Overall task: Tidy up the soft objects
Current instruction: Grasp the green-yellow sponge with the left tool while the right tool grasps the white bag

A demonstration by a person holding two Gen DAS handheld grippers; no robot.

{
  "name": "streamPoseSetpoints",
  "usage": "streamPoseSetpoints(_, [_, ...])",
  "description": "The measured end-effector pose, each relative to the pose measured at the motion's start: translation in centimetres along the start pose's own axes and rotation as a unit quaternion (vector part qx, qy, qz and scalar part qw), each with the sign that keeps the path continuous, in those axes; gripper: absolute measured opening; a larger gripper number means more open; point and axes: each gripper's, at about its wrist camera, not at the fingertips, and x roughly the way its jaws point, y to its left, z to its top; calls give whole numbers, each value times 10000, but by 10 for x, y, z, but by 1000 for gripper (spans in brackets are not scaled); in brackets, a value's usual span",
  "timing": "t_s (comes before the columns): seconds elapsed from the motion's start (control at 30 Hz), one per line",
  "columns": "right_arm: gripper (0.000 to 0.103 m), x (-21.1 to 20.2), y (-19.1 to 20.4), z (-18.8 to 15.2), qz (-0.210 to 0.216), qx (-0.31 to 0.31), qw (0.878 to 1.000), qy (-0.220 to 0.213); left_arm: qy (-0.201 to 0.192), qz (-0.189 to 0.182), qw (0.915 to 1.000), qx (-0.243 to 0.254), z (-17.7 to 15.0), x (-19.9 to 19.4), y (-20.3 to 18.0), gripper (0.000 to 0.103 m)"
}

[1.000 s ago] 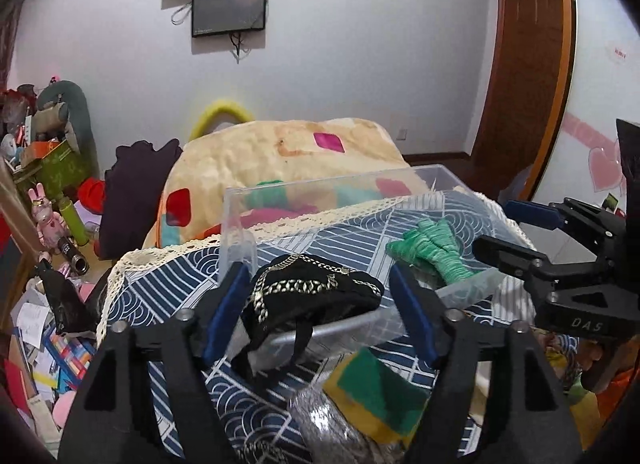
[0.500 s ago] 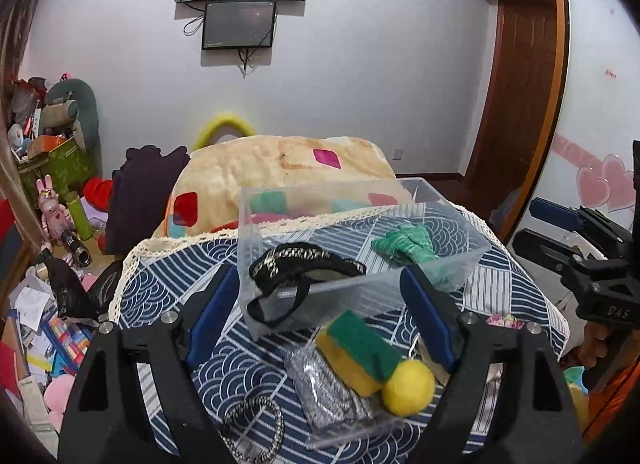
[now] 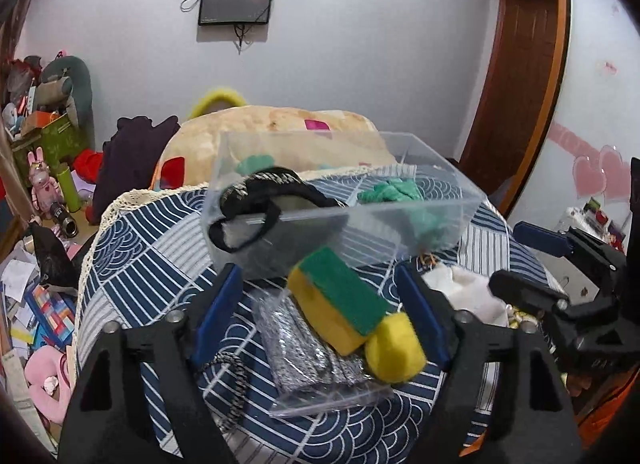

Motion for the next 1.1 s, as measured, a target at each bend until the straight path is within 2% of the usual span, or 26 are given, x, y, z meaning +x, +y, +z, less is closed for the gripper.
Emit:
streamPoseSetpoints(0.07, [76, 1, 4, -7, 36, -16, 10000, 54, 30, -51, 10000, 5, -2, 4, -3, 66])
streamPoseSetpoints(0.17, [76, 5, 6, -14, 155, 10, 9998, 136, 124, -133, 9998, -71, -4, 12, -4, 63])
streamPoseSetpoints(0.23, [70, 9, 8, -17, 191, 4, 9996, 199, 176, -157, 9997, -115, -6, 17, -4, 61])
streamPoseSetpoints(0.37, [65, 15, 8, -23, 185, -11, 9993, 320, 237, -122, 9996, -115, -10, 23, -6, 54])
streamPoseSetpoints(0.47, [56, 19, 7, -27, 247, 21, 9988, 423, 295, -189, 9993, -148, -13, 27, -4, 46])
streamPoseSetpoints(0.57, [47, 22, 7, -31, 254, 47, 9986, 472, 284, -216, 9992, -174, -14, 29, -2, 43])
streamPoseSetpoints(0.67, [39, 20, 7, -31, 217, 40, 9988, 441, 247, -224, 9993, -184, -16, 27, -2, 39])
streamPoseSetpoints(0.73, [29, 18, 6, -31, 201, 56, 9990, 406, 189, -209, 9994, -200, -17, 24, -2, 36])
streamPoseSetpoints(0.83, [24, 17, 3, -29, 200, 129, 9991, 365, 114, -206, 9994, -244, -18, 18, -2, 31])
streamPoseSetpoints(0.97, [21, 11, 4, -27, 198, 181, 9993, 253, 84, -398, 9985, -354, -14, 10, 3, 27])
streamPoseSetpoints(1.1, [20, -1, 2, -23, 201, 238, 9995, 49, -134, -293, 9991, -284, -9, -5, 1, 26])
